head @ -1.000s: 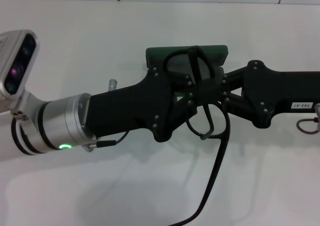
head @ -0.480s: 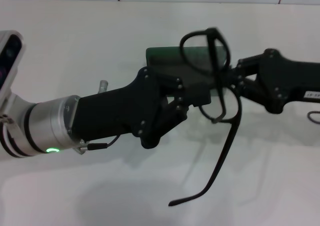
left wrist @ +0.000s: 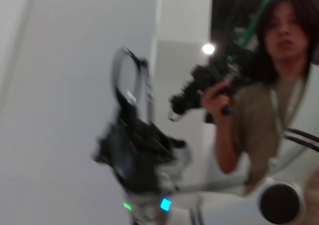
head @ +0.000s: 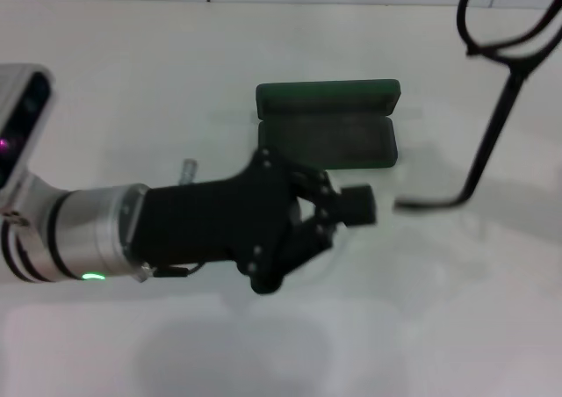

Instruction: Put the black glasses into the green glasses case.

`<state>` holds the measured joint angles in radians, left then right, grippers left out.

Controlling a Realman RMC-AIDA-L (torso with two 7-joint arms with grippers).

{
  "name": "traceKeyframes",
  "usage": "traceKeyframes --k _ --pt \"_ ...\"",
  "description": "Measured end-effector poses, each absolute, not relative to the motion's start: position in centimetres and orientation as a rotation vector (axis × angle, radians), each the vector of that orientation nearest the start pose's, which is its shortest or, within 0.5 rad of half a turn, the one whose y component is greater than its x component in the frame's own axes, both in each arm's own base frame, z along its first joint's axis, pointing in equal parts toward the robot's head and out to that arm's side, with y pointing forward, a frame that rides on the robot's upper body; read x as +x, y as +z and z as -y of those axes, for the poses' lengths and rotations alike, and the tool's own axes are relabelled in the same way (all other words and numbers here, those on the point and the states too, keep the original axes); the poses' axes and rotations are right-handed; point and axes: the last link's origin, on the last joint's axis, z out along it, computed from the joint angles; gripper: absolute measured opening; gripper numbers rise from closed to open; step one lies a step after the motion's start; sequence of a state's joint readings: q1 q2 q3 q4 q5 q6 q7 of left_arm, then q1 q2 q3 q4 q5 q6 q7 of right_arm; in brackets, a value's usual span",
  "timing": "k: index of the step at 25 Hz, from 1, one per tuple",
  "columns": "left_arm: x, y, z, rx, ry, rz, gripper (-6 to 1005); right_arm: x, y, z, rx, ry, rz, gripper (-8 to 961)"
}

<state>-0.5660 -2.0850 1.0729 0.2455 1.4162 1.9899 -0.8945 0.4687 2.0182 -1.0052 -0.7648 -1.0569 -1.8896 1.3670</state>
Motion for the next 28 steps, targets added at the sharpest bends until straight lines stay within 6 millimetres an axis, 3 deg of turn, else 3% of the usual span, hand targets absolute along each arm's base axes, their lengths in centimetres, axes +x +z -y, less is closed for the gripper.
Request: traceKeyframes --k 4,10,16,28 --pt "-18.5 -4.1 -25.4 -2.833 -1.657 0.047 28 16.2 7.4 -32.4 -2.387 1.728 -0.022 53" --pt "-17.3 -4.3 -25.3 -2.771 -1.752 -0.002 28 15.3 2.8 -34.4 -2.445 1.622 -0.061 53" --pt "-17.5 -3.5 -25.6 -2.611 -1.822 0.058 28 15.3 0.0 -34.1 -2.562 1.499 -0.07 53" --pt "-18.3 -3.7 -26.7 -2.541 -1.776 0.246 29 15.1 -3.2 -33.6 -2.729 1.33 -0.081 53"
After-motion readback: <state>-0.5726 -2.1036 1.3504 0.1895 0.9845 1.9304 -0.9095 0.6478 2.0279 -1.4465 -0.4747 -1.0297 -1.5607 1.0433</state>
